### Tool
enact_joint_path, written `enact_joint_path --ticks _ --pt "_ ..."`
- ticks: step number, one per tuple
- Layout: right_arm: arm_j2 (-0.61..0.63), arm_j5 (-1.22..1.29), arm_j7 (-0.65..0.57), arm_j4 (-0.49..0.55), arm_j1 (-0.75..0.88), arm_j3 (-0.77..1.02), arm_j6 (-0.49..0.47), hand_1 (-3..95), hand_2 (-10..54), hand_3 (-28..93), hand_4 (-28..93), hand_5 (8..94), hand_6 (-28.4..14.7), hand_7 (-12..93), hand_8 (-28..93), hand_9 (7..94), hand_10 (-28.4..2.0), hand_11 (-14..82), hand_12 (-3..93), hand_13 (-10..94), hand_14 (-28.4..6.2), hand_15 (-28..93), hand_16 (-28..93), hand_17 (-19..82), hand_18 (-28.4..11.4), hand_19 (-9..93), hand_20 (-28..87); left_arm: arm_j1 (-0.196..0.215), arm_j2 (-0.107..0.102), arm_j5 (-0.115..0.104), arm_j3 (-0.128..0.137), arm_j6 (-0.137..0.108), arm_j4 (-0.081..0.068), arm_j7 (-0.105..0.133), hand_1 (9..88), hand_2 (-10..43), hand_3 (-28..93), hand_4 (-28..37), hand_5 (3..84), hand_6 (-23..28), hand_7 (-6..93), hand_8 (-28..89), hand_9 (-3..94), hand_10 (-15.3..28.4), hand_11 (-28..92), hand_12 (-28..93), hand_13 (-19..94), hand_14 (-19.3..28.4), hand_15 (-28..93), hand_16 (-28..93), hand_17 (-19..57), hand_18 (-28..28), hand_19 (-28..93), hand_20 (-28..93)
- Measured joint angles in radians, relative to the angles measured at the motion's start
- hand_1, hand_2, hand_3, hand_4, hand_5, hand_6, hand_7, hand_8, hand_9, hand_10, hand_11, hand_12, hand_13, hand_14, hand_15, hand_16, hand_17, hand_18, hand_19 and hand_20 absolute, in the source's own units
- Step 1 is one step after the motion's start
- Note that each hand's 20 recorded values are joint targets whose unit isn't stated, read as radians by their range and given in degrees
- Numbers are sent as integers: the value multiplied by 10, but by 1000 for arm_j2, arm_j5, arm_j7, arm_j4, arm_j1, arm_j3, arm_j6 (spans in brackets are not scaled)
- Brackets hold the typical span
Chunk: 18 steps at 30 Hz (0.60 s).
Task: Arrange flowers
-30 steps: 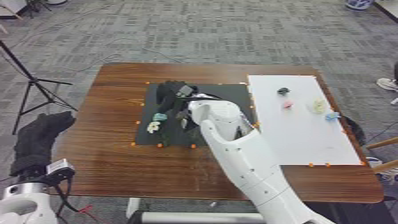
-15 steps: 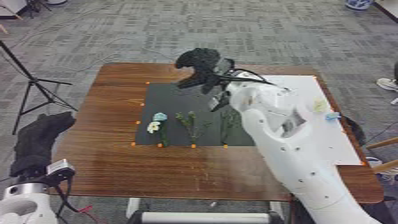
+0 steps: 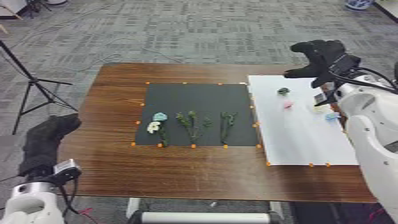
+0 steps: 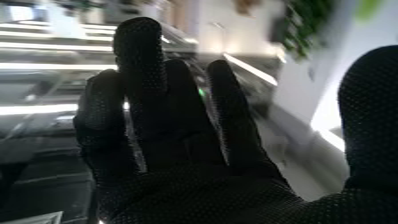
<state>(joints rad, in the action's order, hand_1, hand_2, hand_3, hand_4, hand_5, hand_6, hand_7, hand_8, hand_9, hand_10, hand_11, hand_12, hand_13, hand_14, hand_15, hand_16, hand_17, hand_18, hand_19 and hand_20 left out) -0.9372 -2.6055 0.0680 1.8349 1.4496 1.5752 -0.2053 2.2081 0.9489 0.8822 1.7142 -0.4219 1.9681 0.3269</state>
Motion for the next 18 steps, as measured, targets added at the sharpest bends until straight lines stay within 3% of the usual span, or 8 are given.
enact_joint_path --ticks 2,3,4,6,10,13,18 --pt "7 -12 0 -31 27 34 1 217 -95 701 -209 458 -24 153 -75 505 -147 72 173 596 -157 503 310 288 -246 731 543 -47 -29 10 -93 -109 0 -28 259 182 673 -283 583 8 232 -82 549 135 251 157 431 170 256 3 95 107 84 204" --pt "9 -12 1 -45 42 53 2 221 -95 707 -212 465 -20 164 -77 514 -145 75 174 601 -154 504 308 290 -245 732 544 -73 -38 10 -129 -148 0 -35 259 182 673 -283 583 8 233 -82 549 135 251 157 432 170 256 3 94 107 84 203" --pt "10 -12 3 -59 58 72 3 228 -95 713 -216 472 -15 174 -86 523 -141 79 172 609 -151 504 308 292 -244 733 545 -94 -39 10 -147 -163 0 -38 259 182 673 -283 583 8 233 -82 549 135 251 157 432 170 257 3 94 107 84 203" --pt "10 -14 13 -80 94 111 11 239 -95 722 -218 494 -6 188 -91 552 -131 91 171 625 -148 509 308 298 -242 738 548 -119 -35 9 -142 -152 3 -39 259 182 673 -283 583 7 232 -82 549 135 251 157 433 170 258 3 94 107 85 203" --pt "8 -47 41 -124 165 165 82 254 -95 724 -227 516 7 210 -104 575 -124 105 167 637 -144 513 310 301 -239 739 550 -122 -24 8 -89 -81 15 -37 260 181 671 -283 583 8 232 -82 549 135 251 156 433 170 258 2 94 107 85 202" --pt "6 -81 54 -163 194 177 116 257 -95 725 -226 517 7 213 -109 577 -124 107 166 640 -144 514 311 304 -239 741 551 -119 -24 8 -84 -77 20 -36 260 181 671 -283 583 7 233 -82 549 136 251 157 433 171 259 2 94 107 86 202" --pt "-16 -102 61 -211 206 194 93 258 -95 734 -223 519 8 217 -112 579 -124 107 163 644 -144 515 312 306 -239 743 552 -108 -24 8 -85 -81 24 -34 260 180 671 -283 583 7 232 -82 550 136 251 158 434 172 261 2 94 107 87 202"
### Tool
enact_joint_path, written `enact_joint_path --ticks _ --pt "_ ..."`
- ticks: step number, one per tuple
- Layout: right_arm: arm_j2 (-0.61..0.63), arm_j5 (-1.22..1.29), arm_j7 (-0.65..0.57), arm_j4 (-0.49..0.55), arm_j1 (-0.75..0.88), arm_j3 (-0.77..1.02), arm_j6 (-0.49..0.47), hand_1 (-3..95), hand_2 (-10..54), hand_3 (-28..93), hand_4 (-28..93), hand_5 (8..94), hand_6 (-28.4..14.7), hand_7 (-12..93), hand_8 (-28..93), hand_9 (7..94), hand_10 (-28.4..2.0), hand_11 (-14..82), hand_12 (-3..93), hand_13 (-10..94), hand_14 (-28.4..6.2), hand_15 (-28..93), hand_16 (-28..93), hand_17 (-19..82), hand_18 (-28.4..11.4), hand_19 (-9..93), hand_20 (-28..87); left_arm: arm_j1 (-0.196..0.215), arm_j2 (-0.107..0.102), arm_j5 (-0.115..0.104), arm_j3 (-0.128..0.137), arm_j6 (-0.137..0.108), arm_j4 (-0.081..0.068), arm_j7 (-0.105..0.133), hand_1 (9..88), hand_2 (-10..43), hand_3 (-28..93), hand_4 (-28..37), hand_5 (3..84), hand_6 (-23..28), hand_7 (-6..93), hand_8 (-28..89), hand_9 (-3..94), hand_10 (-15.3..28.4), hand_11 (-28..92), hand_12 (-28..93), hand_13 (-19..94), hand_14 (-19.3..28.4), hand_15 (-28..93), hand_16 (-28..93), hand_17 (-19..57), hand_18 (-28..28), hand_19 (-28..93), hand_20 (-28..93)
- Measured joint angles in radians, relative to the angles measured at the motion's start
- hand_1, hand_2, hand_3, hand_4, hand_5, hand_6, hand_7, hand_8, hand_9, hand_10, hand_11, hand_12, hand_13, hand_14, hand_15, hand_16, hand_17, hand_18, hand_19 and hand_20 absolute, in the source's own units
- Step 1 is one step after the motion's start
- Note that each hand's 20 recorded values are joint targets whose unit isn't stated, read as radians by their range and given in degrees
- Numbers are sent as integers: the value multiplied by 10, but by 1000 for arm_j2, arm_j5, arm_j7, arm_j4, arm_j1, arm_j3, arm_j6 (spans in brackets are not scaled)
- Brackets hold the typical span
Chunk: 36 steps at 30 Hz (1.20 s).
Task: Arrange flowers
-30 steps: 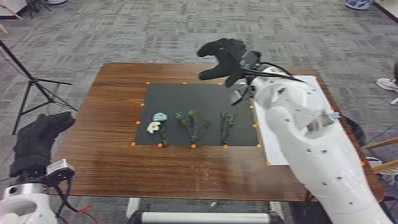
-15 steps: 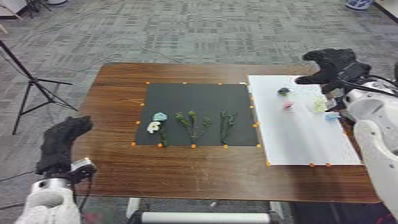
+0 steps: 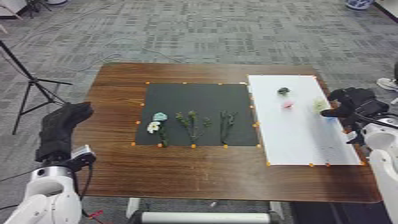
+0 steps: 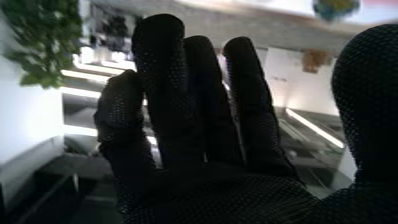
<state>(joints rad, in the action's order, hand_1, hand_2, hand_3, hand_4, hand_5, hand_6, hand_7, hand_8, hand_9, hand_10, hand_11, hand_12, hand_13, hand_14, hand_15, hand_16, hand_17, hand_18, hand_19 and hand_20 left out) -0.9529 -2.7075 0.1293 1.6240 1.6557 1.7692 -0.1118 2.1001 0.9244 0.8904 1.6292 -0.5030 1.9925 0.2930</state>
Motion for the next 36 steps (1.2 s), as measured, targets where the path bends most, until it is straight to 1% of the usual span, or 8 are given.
enact_joint_path --ticks 9,17,19,23,25,30,33,36 --pt "-35 -44 15 -63 -11 14 -43 287 -95 743 -227 524 10 221 -115 591 -120 113 162 662 -134 518 313 311 -238 745 551 12 1 0 -2 0 2 2 260 179 670 -283 582 7 231 -81 551 137 251 157 436 174 262 0 93 107 88 201" --pt "-49 -80 16 -104 -11 20 -30 426 -95 738 -251 593 24 257 -120 668 -103 138 152 708 -110 517 319 344 -222 761 542 17 2 -2 -4 0 5 3 260 179 668 -283 582 8 230 -82 551 137 252 158 436 173 263 0 93 108 88 201" --pt "-49 -82 7 -120 -11 13 -2 490 -95 683 -257 629 22 273 -41 707 -97 147 149 727 -104 513 327 356 -218 769 540 17 3 -3 -4 0 6 3 258 179 669 -283 583 9 229 -82 552 137 252 158 436 174 263 0 93 108 88 201" --pt "-50 -77 -11 -143 -12 -6 83 563 -87 631 -239 706 29 271 -18 796 -91 88 219 757 -93 516 346 378 -216 784 545 18 5 -5 -4 0 7 3 258 179 667 -283 583 11 228 -81 551 137 252 158 436 174 263 0 93 108 89 201" --pt "-49 -69 -13 -153 -12 -18 121 579 -77 620 -238 741 33 263 -10 831 -89 70 242 775 -88 520 354 388 -218 793 551 18 6 -5 -4 0 7 3 257 180 667 -283 582 12 227 -81 552 137 251 157 436 174 264 0 93 108 89 201" --pt "-31 18 -26 -155 -9 -60 221 580 -81 627 -232 761 32 253 -4 846 -90 68 248 780 -88 526 364 392 -219 799 555 18 8 -7 -3 0 8 2 255 179 667 -283 579 14 226 -79 551 137 252 158 437 175 265 0 92 108 89 200" --pt "-3 120 -72 -111 0 -101 270 578 -85 631 -228 766 34 248 -2 850 -90 65 249 779 -88 527 367 391 -221 799 556 20 8 -7 0 -1 9 0 253 179 667 -283 579 15 226 -80 551 137 251 157 436 175 264 -1 92 108 89 200" --pt "36 201 -127 -20 -1 -158 266 576 -89 633 -226 770 35 244 -3 852 -89 62 248 777 -87 528 370 388 -220 799 556 29 7 -7 13 -1 14 -1 252 179 667 -283 578 16 225 -79 551 137 251 157 436 176 264 0 92 108 89 200"
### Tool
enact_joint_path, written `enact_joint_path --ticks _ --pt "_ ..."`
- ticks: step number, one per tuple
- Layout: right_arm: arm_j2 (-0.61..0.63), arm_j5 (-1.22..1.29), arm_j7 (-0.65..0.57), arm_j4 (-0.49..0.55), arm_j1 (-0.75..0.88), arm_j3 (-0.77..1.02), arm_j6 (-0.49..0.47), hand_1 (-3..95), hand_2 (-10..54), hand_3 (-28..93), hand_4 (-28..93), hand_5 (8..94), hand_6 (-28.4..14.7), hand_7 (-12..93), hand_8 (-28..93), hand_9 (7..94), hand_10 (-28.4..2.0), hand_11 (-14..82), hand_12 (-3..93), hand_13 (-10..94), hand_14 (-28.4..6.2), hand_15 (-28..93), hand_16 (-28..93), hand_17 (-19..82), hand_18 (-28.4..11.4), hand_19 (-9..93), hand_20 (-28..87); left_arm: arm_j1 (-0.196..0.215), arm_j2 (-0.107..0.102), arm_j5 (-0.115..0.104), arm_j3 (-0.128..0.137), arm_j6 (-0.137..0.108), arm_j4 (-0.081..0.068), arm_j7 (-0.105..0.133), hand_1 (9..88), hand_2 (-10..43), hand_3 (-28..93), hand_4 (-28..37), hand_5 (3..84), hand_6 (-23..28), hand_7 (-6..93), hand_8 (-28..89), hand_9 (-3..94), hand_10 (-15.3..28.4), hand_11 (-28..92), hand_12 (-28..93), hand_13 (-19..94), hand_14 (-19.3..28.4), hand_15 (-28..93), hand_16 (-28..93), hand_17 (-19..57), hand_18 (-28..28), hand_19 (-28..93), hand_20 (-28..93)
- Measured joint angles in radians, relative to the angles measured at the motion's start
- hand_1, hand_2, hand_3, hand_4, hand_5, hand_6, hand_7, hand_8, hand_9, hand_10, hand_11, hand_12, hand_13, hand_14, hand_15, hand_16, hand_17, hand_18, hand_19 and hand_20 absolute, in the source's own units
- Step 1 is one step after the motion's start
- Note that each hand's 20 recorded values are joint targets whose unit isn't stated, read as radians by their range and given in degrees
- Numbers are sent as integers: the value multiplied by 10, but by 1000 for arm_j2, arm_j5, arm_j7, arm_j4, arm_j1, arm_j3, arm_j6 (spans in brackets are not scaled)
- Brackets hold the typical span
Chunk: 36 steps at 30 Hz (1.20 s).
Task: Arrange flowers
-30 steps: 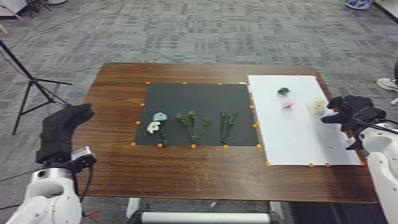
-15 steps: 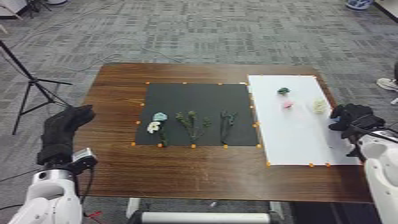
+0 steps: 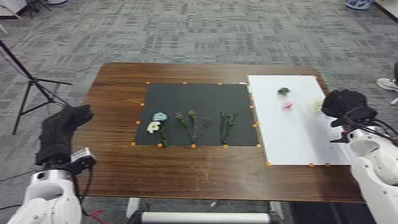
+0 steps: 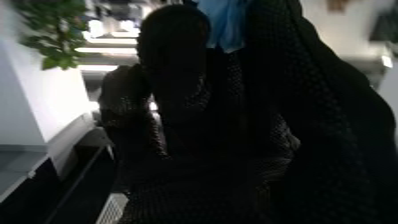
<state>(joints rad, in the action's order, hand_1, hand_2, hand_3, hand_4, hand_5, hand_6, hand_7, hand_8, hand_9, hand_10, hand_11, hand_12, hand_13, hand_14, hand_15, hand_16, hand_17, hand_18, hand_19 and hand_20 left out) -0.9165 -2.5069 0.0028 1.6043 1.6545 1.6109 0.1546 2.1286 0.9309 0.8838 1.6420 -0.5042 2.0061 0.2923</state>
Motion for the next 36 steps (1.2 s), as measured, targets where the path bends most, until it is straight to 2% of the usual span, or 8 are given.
enact_joint_path --ticks 5,9,14,19,27,31,33,36 --pt "48 109 -10 143 -92 -140 -130 575 -91 635 -226 774 36 238 -6 854 -89 58 245 775 -87 529 372 387 -218 799 556 17 -6 0 28 0 4 -1 252 179 665 -283 579 16 225 -79 551 138 251 157 436 176 263 0 92 108 89 200" --pt "51 191 27 165 -259 -317 -251 576 -91 633 -227 776 36 235 -9 852 -86 54 241 773 -86 530 374 385 -218 799 555 14 -12 0 30 0 4 -2 256 180 663 -283 591 -1 228 -79 552 138 250 157 436 176 264 1 92 108 89 200" --pt "22 156 139 163 -441 -517 -333 576 -89 630 -227 775 36 232 -12 847 -84 50 236 770 -84 533 377 385 -217 799 554 -11 -13 4 10 0 -5 -2 270 193 650 -283 627 -11 222 -80 563 139 251 159 438 176 266 1 93 108 87 200" --pt "-70 117 169 151 -540 -626 -397 575 -88 627 -225 773 39 232 -18 843 -79 47 227 767 -84 536 379 384 -217 801 555 -41 -12 13 -21 1 -12 -4 280 209 647 -283 643 -17 218 -77 570 141 253 159 439 175 267 1 94 108 86 201" --pt "-225 81 187 81 -564 -679 -390 584 -82 613 -225 771 37 233 -29 836 -80 47 219 762 -85 542 382 382 -216 802 557 -42 -10 12 -25 -7 -12 -2 296 228 632 -283 596 -25 193 -80 554 141 248 158 439 175 271 -2 93 109 92 201" --pt "-300 35 208 -4 -561 -679 -342 595 -76 593 -219 762 34 235 -36 829 -79 45 213 758 -85 548 383 380 -215 803 559 -52 -11 11 -57 -62 -14 9 298 232 628 -283 572 -23 179 -86 549 141 249 157 437 178 281 -3 92 109 97 200" --pt "-338 -17 235 -51 -555 -674 -292 604 -71 576 -212 760 33 238 -42 827 -79 44 210 757 -86 550 381 380 -215 804 561 -66 -11 13 -80 -89 -22 10 297 233 629 -283 573 -19 176 -86 551 148 252 157 438 182 299 -4 92 110 99 199" --pt "-395 -99 284 -122 -543 -653 -218 618 -64 543 -197 752 33 246 -52 825 -74 37 207 755 -85 553 382 380 -214 803 563 -93 -11 18 -102 -91 -38 5 295 233 631 -283 586 -11 170 -81 555 152 254 158 437 185 311 -10 90 110 103 199"
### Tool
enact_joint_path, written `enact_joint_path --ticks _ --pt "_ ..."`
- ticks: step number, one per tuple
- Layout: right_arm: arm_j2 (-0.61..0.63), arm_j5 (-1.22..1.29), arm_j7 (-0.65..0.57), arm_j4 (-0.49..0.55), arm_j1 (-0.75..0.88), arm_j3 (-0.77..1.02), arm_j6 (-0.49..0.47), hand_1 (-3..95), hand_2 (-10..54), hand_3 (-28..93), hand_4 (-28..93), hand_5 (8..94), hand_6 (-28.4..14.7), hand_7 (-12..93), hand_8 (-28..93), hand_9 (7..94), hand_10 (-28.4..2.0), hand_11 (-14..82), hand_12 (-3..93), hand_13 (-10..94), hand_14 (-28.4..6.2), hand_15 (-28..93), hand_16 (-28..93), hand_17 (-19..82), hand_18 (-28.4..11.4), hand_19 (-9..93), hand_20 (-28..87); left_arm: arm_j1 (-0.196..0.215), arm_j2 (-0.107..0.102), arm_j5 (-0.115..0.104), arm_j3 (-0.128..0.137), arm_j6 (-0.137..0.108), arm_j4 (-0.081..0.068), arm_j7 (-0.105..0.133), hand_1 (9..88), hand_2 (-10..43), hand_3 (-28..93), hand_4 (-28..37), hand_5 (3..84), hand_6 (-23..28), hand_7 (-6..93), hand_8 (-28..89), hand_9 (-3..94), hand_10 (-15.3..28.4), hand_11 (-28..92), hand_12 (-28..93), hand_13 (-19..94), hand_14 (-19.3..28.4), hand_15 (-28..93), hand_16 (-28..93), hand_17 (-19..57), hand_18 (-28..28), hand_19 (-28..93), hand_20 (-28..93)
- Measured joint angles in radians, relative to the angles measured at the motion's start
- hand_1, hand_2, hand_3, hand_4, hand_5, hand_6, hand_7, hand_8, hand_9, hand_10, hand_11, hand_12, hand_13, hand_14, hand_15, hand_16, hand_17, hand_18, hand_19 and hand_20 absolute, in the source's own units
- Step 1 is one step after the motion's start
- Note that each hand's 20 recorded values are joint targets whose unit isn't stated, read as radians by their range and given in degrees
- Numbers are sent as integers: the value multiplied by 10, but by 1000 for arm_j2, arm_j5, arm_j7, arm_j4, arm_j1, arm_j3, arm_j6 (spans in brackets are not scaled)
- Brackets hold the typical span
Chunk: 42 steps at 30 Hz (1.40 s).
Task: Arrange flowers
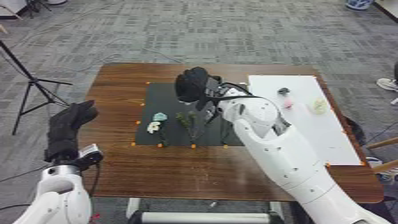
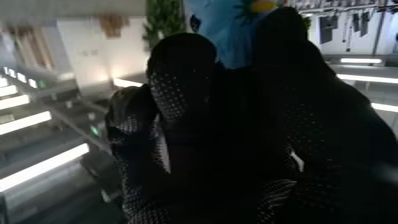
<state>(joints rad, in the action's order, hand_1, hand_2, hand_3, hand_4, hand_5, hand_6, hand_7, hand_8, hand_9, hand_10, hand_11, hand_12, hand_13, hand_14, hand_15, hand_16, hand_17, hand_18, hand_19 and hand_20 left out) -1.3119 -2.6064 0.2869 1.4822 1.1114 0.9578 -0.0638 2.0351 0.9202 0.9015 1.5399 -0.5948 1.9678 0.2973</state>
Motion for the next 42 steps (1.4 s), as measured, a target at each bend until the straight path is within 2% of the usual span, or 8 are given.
enact_joint_path --ticks 5,16,26,30,35,42 --pt "-59 -44 9 -54 28 13 33 619 -58 530 -190 739 37 267 -69 814 -70 39 193 750 -83 558 383 380 -213 804 562 -23 1 7 -3 14 -6 -11 293 234 635 -283 598 -6 164 -75 560 156 255 158 433 191 323 -19 89 110 107 197" --pt "-79 -161 -1 -78 56 4 4 621 -45 506 -187 731 45 274 -80 808 -60 36 183 753 -76 563 380 382 -210 807 563 -23 1 11 -1 41 -5 -17 295 235 638 -283 623 6 154 -64 565 167 248 162 428 200 334 -26 85 111 113 193" --pt "-96 -227 -3 -150 56 5 168 610 -45 521 -198 725 52 285 -95 804 -57 43 171 757 -74 572 382 386 -209 814 564 -23 2 12 -1 49 -5 -18 296 235 640 -283 626 6 153 -63 565 171 243 164 425 202 330 -27 83 112 115 191" --pt "-97 -240 -5 -152 55 6 153 601 -46 534 -199 724 53 288 -96 800 -56 46 168 758 -73 572 382 386 -211 814 565 -23 2 12 0 52 -5 -18 291 234 646 -283 624 2 157 -63 565 171 241 165 425 202 329 -25 82 112 116 191" --pt "-95 -252 -10 -148 53 4 89 584 -43 554 -200 713 43 280 -93 779 -64 58 161 757 -75 571 385 386 -213 816 566 -23 3 11 2 52 -5 -19 286 227 651 -283 623 4 158 -63 563 172 239 165 424 203 327 -24 81 112 116 191" --pt "-88 -253 -26 -138 46 -5 50 561 -48 573 -199 670 22 266 -81 722 -74 102 124 754 -76 579 384 382 -217 820 565 -23 4 11 5 54 -4 -20 285 225 649 -283 619 2 160 -63 563 169 237 166 423 202 323 -23 81 112 115 191"
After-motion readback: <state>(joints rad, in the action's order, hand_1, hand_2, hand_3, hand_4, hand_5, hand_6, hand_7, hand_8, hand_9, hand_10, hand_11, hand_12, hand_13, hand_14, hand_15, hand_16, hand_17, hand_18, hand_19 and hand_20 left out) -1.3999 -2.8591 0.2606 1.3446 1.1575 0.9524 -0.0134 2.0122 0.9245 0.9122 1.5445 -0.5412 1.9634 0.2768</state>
